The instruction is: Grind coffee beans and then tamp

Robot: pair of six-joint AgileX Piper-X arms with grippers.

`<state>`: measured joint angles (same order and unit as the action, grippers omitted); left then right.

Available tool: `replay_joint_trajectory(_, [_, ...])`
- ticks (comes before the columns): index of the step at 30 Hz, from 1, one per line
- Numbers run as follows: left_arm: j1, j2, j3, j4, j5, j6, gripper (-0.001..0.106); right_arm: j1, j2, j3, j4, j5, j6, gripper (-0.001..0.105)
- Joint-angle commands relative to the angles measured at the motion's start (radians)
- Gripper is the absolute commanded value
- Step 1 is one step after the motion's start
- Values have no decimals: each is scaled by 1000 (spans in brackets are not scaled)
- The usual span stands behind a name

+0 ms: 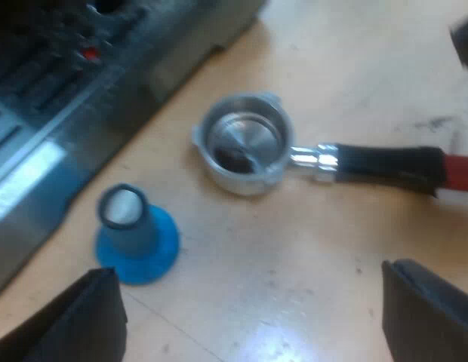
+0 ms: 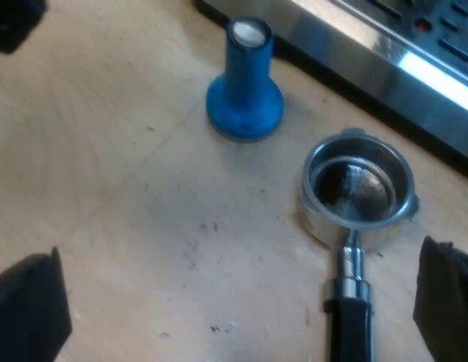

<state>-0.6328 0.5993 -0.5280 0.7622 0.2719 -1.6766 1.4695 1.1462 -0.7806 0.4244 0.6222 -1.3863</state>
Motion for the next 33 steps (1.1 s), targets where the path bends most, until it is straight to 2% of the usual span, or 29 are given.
replay_joint_trajectory(1, [-4,-2,-17,6,-39,-32,72,1,-3,17,-70,18,-43,95])
replay_joint_trajectory(3, [-4,2,-25,4,-44,-54,72,1,-3,33,-103,33,-51,94])
replay_joint_trajectory(7, [-4,13,-31,4,-50,-54,72,1,-3,126,-281,68,-54,94])
replay_joint_trajectory(10, [-4,31,-36,4,-59,-54,72,1,-3,162,-338,80,-54,94])
replay_joint_trajectory(17, [-4,175,-99,4,-59,-54,72,1,-3,170,-328,77,-54,94])
replay_joint_trajectory(22, [-4,326,-148,4,-73,-54,72,1,-3,170,-331,77,-54,94])
replay_joint_trajectory(29, [-4,470,-152,-18,-103,-54,72,1,-3,170,-331,77,-54,94])
replay_joint_trajectory(33, [-4,536,-152,-71,-103,-54,72,1,-3,170,-331,77,-54,94])
